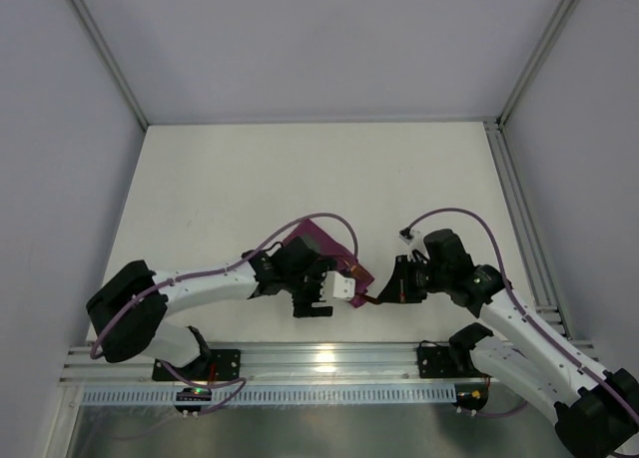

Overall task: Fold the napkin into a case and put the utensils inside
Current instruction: Pass from the right arm to the left

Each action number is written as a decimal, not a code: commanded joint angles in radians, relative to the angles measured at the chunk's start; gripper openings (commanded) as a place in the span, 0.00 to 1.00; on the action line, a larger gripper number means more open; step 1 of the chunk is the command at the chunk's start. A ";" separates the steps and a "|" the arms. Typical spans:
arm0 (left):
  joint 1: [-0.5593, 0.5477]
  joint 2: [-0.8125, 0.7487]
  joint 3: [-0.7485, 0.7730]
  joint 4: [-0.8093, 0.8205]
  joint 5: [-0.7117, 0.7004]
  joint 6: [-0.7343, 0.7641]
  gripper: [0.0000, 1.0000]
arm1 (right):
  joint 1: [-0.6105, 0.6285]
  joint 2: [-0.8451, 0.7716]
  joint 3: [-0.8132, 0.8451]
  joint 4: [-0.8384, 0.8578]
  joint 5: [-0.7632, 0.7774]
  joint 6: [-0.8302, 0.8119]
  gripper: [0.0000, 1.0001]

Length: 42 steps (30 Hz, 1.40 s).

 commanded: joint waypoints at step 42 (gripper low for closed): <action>-0.102 0.146 0.064 0.214 -0.171 0.046 0.00 | -0.013 0.043 -0.008 0.040 -0.044 -0.033 0.03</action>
